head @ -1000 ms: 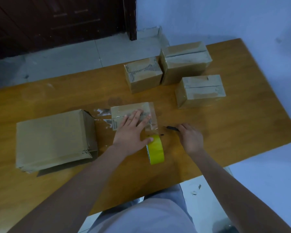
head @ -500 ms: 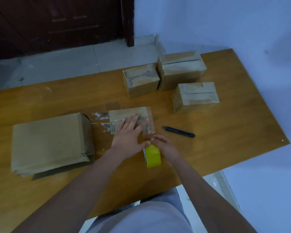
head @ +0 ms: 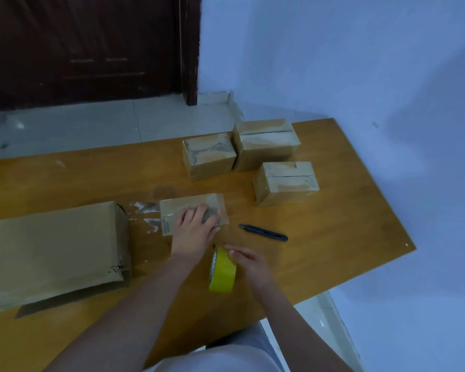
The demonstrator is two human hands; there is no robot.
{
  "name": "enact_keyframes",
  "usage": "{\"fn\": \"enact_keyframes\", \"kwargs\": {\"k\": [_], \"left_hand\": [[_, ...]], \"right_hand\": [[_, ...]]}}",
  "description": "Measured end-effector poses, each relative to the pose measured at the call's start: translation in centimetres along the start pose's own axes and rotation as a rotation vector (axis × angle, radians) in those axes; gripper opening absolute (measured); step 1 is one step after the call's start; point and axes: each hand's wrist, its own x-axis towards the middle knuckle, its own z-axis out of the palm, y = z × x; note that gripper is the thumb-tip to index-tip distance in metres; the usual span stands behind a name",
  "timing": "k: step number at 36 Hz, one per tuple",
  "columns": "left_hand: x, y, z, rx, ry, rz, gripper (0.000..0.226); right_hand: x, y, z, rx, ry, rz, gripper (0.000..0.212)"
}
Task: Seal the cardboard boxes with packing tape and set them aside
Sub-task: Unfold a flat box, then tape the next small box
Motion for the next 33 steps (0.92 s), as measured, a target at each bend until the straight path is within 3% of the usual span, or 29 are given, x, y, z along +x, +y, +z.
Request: {"fn": "enact_keyframes", "kwargs": {"k": [4,8,13,20,26,33], "left_hand": [[-0.1,-1.0,0.0,0.003,0.049,0.077,0.020],[-0.5,-2.2,-1.0,-0.063,-0.019,0.099,0.026],[1.7,-0.4,-3.2,-0.116,-0.227,-0.088,0.065],[5.7,2.2,-2.8,0.055,-0.369,-0.216,0.048],[6.9,1.9,-1.6,0.042,-0.303,-0.258,0.032],[6.4,1.4,-0.9,-0.006,-0.304,-0.175,0.024]], "right_hand": [[-0.2,-0.4,-0.2,0.008,0.050,-0.004,0.018],[-0.2,-0.5,-1.3,0.017,0.117,-0.017,0.020],[-0.2,-0.5,-2.0,0.021,0.142,-0.022,0.018],[0.4,-0.3,-1.9,0.013,0.137,-0.056,0.025],[0.7,0.3,-2.5,0.048,0.148,-0.017,0.020],[1.2,0.6,-2.6,0.063,0.157,0.022,0.019]]}}
